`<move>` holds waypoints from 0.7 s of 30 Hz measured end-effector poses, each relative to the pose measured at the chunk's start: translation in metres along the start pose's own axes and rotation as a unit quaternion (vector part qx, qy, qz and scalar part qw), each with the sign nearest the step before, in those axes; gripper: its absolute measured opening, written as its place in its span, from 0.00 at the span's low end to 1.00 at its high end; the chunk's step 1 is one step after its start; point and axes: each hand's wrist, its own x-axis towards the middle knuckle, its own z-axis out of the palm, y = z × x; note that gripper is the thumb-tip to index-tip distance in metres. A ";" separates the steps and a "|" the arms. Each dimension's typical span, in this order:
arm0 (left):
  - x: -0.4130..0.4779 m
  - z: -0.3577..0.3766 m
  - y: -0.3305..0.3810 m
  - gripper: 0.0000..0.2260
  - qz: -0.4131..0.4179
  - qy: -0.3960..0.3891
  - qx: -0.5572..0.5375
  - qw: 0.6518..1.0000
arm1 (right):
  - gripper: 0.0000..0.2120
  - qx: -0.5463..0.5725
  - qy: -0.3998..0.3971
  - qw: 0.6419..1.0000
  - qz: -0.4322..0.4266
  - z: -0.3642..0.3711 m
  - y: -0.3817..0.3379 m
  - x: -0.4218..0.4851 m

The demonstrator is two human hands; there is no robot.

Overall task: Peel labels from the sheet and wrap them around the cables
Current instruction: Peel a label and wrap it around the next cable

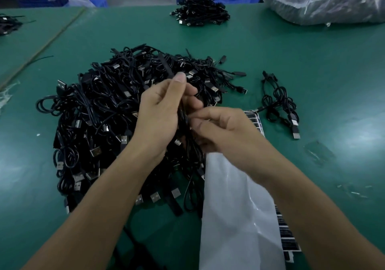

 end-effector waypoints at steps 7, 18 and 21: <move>-0.003 -0.003 0.006 0.09 0.023 -0.043 0.086 0.995 | 0.08 -0.171 0.288 0.940 0.061 -0.071 0.032 -0.003; -0.012 0.009 -0.018 0.13 0.026 -0.181 0.286 0.941 | 0.17 -0.381 0.210 0.887 0.156 -0.073 0.038 -0.012; -0.014 0.012 -0.026 0.11 0.021 -0.187 0.295 0.937 | 0.16 -0.371 0.208 0.890 0.166 -0.072 0.036 -0.011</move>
